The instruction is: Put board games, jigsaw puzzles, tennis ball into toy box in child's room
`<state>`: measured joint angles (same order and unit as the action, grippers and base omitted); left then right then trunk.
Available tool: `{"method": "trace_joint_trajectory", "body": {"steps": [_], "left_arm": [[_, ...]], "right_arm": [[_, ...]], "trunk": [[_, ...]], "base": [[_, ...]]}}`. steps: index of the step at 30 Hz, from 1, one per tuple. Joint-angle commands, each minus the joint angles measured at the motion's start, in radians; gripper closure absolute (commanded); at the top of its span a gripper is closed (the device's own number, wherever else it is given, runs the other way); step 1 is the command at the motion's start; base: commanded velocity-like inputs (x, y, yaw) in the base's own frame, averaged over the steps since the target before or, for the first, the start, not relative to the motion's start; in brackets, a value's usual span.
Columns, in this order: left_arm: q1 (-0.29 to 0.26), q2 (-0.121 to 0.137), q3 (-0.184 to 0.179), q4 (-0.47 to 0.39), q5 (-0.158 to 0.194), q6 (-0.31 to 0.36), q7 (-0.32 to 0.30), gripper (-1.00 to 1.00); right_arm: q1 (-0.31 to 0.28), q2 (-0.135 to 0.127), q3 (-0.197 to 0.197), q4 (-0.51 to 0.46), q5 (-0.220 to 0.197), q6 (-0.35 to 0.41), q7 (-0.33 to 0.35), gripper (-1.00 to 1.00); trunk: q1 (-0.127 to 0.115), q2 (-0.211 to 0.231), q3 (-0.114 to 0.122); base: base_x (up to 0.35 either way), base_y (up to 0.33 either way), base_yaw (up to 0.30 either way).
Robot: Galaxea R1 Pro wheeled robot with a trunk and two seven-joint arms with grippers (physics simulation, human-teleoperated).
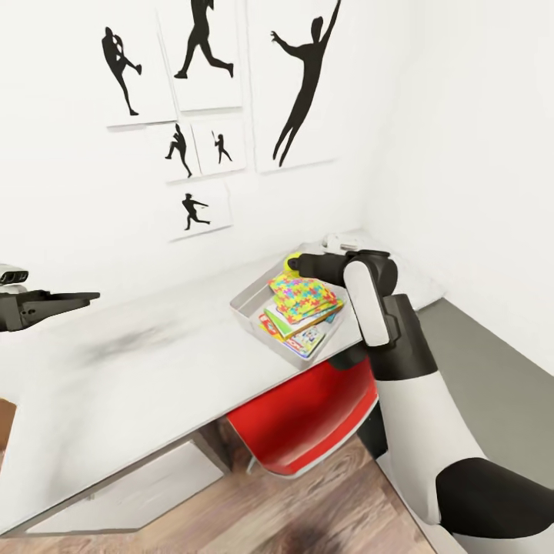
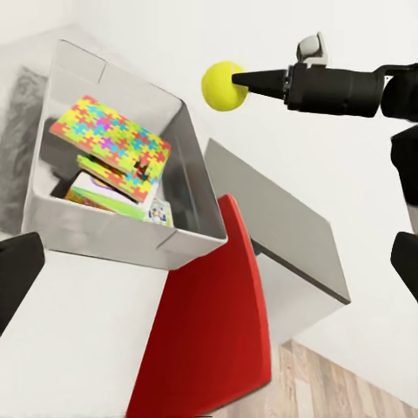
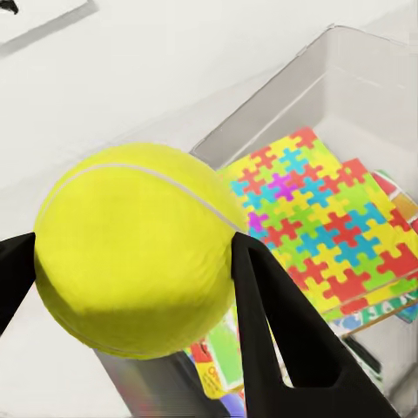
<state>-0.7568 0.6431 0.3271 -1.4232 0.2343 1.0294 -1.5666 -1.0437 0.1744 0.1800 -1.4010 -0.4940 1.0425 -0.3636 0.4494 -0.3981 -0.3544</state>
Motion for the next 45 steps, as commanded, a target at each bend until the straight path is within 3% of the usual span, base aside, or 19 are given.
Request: {"method": "trace_joint_trajectory", "body": {"steps": [1, 8, 25, 36, 45], "left_arm": [[-0.001, 0.0, 0.0, 0.0, -0.001, 0.011, -0.004, -1.0], [-0.001, 0.0, 0.0, 0.0, -0.003, 0.01, -0.004, -1.0], [-0.001, 0.0, 0.0, 0.0, -0.003, 0.011, -0.004, -1.0], [-0.001, 0.0, 0.0, 0.0, -0.003, 0.01, -0.004, -1.0], [-0.001, 0.0, 0.0, 0.001, -0.003, 0.01, -0.004, -1.0]], "right_arm": [[-0.001, 0.0, 0.002, 0.008, -0.013, 0.001, -0.012, 1.0], [-0.001, 0.0, 0.001, 0.05, -0.01, 0.002, -0.012, 1.0], [-0.001, 0.0, 0.004, 0.098, -0.004, 0.005, -0.012, 1.0], [-0.006, 0.0, 0.006, 0.262, -0.003, -0.006, -0.015, 1.0], [-0.051, 0.0, -0.004, 0.422, -0.003, -0.019, -0.014, 1.0]], "trunk": [[0.001, -0.002, -0.001], [0.001, -0.002, 0.003], [0.001, -0.002, 0.003], [0.001, -0.002, 0.003], [0.001, -0.002, 0.003]], "base": [[0.0, 0.0, 0.267], [0.0, 0.0, 0.221], [0.0, 0.0, 0.011], [0.0, 0.0, 0.0], [0.002, 0.024, 0.0]]}}
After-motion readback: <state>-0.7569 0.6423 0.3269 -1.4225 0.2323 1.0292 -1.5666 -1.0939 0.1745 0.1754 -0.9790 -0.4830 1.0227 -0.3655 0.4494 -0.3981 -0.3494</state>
